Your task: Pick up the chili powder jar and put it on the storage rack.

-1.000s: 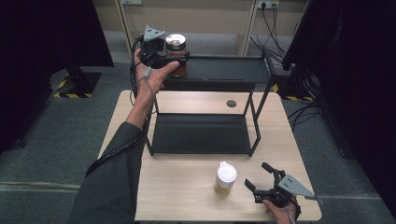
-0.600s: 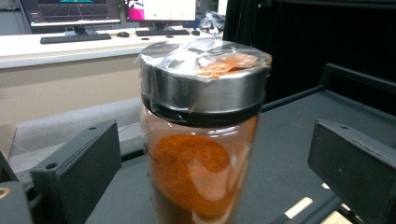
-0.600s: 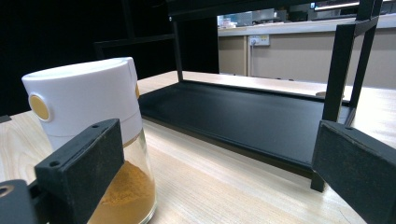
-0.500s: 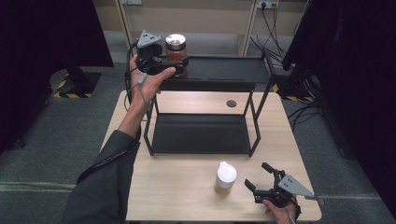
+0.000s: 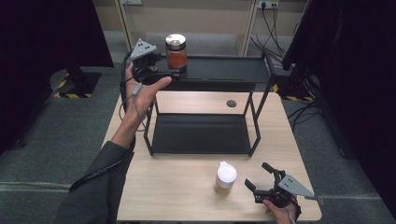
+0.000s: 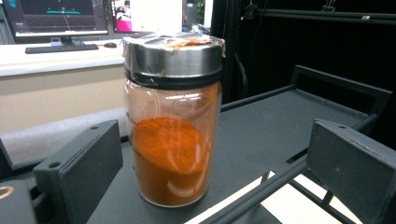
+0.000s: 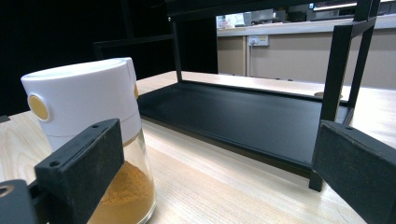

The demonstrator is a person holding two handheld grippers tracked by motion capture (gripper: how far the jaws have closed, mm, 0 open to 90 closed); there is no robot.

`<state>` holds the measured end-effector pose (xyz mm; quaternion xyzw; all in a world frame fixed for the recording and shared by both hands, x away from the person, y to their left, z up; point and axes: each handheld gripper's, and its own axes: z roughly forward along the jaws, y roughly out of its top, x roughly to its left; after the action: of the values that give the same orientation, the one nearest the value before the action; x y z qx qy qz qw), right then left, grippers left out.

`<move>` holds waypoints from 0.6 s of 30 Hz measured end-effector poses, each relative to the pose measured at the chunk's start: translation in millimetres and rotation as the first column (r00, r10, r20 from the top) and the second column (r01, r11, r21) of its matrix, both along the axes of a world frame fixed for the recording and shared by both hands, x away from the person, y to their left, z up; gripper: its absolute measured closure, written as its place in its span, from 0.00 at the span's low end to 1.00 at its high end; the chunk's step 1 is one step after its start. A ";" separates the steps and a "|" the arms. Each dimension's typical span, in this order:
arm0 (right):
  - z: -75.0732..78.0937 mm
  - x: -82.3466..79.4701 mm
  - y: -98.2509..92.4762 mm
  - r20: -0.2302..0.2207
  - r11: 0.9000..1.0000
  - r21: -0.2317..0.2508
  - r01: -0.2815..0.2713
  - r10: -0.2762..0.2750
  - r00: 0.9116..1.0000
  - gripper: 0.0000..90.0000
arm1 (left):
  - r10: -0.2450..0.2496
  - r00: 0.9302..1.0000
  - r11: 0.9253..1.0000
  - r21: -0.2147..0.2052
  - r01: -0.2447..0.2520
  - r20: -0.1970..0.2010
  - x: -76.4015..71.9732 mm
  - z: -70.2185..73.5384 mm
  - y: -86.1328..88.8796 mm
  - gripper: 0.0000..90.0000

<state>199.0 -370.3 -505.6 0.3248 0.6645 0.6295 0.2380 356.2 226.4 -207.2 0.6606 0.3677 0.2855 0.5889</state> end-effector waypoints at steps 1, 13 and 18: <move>0.0 -0.1 0.0 0.000 1.000 0.000 0.000 0.000 1.000 0.03 | -0.002 1.000 1.000 -0.002 0.002 0.002 -0.7 -1.0 0.4 0.03; 0.0 -0.3 -0.1 0.002 1.000 -0.001 0.001 -0.001 1.000 0.03 | -0.043 0.999 0.999 0.007 0.043 0.025 -18.0 -11.6 0.1 0.03; 0.0 -0.3 0.1 0.001 1.000 -0.001 0.001 -0.001 1.000 0.03 | -0.065 0.997 0.998 0.006 0.065 0.035 -26.3 -17.0 0.6 0.03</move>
<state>198.7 -370.2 -505.6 0.3245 0.6645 0.6293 0.2389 329.9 227.0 -224.2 0.6685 0.3350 0.2788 0.6027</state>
